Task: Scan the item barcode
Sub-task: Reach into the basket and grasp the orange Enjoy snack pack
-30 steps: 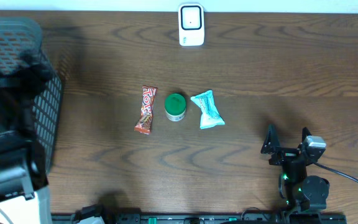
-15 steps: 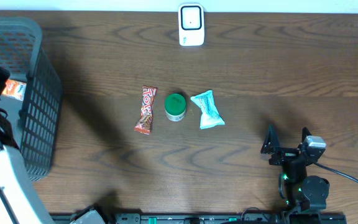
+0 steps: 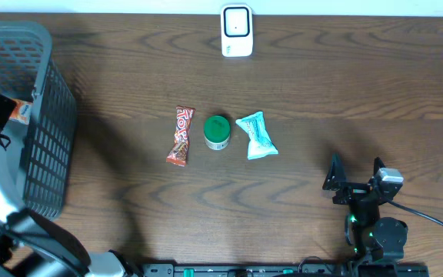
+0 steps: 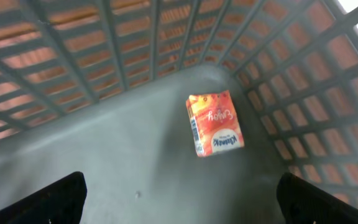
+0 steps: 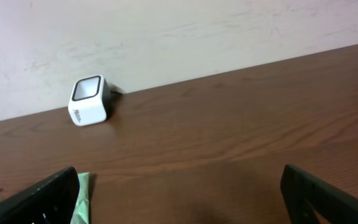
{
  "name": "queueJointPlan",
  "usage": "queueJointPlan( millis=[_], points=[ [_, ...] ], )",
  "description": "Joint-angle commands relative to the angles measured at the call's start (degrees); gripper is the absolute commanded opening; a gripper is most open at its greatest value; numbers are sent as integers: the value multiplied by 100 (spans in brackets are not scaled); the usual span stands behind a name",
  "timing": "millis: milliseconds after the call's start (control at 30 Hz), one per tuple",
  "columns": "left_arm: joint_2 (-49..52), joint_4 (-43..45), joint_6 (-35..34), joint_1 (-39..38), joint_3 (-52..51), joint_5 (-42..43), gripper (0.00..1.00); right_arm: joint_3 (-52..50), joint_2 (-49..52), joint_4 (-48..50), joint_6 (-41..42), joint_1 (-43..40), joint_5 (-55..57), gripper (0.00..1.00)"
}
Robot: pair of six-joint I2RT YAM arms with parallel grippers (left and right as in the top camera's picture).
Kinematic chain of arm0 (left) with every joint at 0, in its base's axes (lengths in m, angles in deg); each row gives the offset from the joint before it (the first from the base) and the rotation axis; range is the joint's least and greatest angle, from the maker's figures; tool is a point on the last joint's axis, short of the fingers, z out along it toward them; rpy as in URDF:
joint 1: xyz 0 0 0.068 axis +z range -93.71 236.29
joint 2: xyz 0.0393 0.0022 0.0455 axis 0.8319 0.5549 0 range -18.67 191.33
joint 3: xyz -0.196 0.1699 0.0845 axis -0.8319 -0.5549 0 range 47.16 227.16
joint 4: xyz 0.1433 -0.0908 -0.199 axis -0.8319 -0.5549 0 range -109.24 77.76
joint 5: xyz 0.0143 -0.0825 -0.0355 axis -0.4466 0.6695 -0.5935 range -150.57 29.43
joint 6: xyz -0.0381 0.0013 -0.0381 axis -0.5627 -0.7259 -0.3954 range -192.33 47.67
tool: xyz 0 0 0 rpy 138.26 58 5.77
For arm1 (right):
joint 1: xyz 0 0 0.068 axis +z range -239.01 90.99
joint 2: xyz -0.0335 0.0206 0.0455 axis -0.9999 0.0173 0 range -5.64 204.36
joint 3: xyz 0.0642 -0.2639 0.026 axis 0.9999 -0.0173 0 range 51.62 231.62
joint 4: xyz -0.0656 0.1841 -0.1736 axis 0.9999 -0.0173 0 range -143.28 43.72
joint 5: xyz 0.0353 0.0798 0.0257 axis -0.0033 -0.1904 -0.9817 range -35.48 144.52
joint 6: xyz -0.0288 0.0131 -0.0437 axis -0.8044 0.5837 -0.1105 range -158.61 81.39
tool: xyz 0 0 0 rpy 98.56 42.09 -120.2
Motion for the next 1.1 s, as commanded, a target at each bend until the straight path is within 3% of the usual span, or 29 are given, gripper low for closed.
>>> queueJointPlan(
  millis=[0,333,1067],
  points=[
    [374,238,210,24,83,-26,98,-13,-24,-11,63,28,48,99],
    [1425,1161,203,-4,83,42,98,-13,-24,-11,63,28,48,99],
    [2396,1899,210,-256,81,295,98,-13,-24,-11,63,28,48,99]
  ],
)
